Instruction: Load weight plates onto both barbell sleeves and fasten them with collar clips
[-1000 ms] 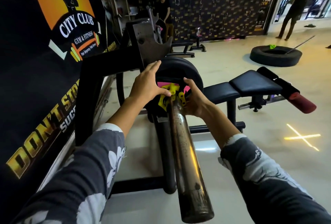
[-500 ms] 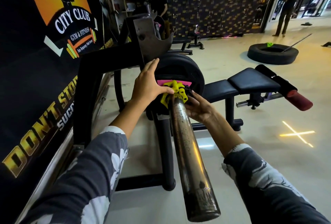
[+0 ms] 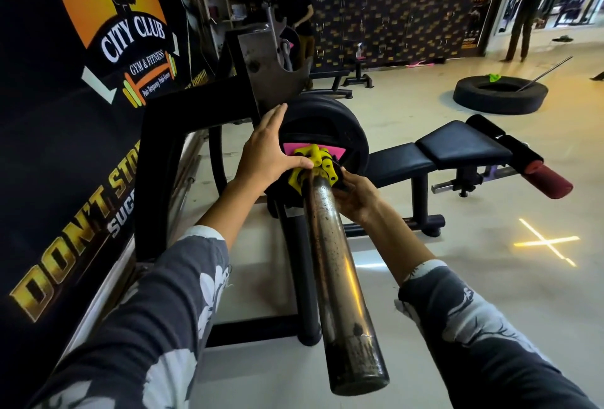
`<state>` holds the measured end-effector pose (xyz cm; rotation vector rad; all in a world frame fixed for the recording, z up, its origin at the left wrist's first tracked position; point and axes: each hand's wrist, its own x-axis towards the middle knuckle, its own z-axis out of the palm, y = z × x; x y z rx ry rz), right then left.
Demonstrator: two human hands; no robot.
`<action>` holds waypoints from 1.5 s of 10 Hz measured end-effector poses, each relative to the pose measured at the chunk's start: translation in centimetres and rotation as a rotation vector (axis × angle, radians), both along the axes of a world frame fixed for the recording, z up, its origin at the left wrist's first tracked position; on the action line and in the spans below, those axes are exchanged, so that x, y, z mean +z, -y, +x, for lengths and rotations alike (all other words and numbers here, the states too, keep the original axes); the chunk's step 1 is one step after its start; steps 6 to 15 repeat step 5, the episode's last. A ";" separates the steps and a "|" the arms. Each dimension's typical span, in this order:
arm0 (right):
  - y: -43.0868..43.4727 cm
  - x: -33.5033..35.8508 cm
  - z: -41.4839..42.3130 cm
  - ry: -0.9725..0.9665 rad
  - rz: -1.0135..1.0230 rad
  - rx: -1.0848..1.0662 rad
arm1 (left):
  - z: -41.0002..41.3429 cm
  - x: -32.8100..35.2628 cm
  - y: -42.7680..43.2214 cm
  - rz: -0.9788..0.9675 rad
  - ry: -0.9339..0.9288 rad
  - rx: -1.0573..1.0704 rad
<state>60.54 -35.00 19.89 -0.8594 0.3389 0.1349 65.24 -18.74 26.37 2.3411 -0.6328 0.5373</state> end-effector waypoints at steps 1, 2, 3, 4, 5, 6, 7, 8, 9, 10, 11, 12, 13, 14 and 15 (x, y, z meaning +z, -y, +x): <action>-0.6 -0.7 -0.7 0.062 -0.415 -0.096 | -0.7 -0.7 0.0 0.030 0.035 -0.013; -0.3 -2.2 -2.5 0.274 -0.962 -0.308 | -2.5 -3.1 -0.1 -0.013 0.145 0.051; 0.3 -3.3 -4.7 0.376 -1.191 -0.375 | -4.1 -6.1 -0.4 -0.110 0.167 0.091; 0.2 -3.5 -6.3 0.432 -1.299 -0.346 | -6.0 -7.9 -1.0 -0.180 0.122 0.093; -0.1 -3.6 -7.0 0.504 -1.343 -0.316 | -7.9 -9.0 -0.9 -0.243 0.064 0.070; -0.1 -3.6 -7.0 0.504 -1.343 -0.316 | -7.9 -9.0 -0.9 -0.243 0.064 0.070; -0.1 -3.6 -7.0 0.504 -1.343 -0.316 | -7.9 -9.0 -0.9 -0.243 0.064 0.070; -0.1 -3.6 -7.0 0.504 -1.343 -0.316 | -7.9 -9.0 -0.9 -0.243 0.064 0.070; -0.1 -3.6 -7.0 0.504 -1.343 -0.316 | -7.9 -9.0 -0.9 -0.243 0.064 0.070; -0.1 -3.6 -7.0 0.504 -1.343 -0.316 | -7.9 -9.0 -0.9 -0.243 0.064 0.070; -0.1 -3.6 -7.0 0.504 -1.343 -0.316 | -7.9 -9.0 -0.9 -0.243 0.064 0.070; -0.1 -3.6 -7.0 0.504 -1.343 -0.316 | -7.9 -9.0 -0.9 -0.243 0.064 0.070; -0.1 -3.6 -7.0 0.504 -1.343 -0.316 | -7.9 -9.0 -0.9 -0.243 0.064 0.070; -0.1 -3.6 -7.0 0.504 -1.343 -0.316 | -7.9 -9.0 -0.9 -0.243 0.064 0.070; -0.1 -3.6 -7.0 0.504 -1.343 -0.316 | -7.9 -9.0 -0.9 -0.243 0.064 0.070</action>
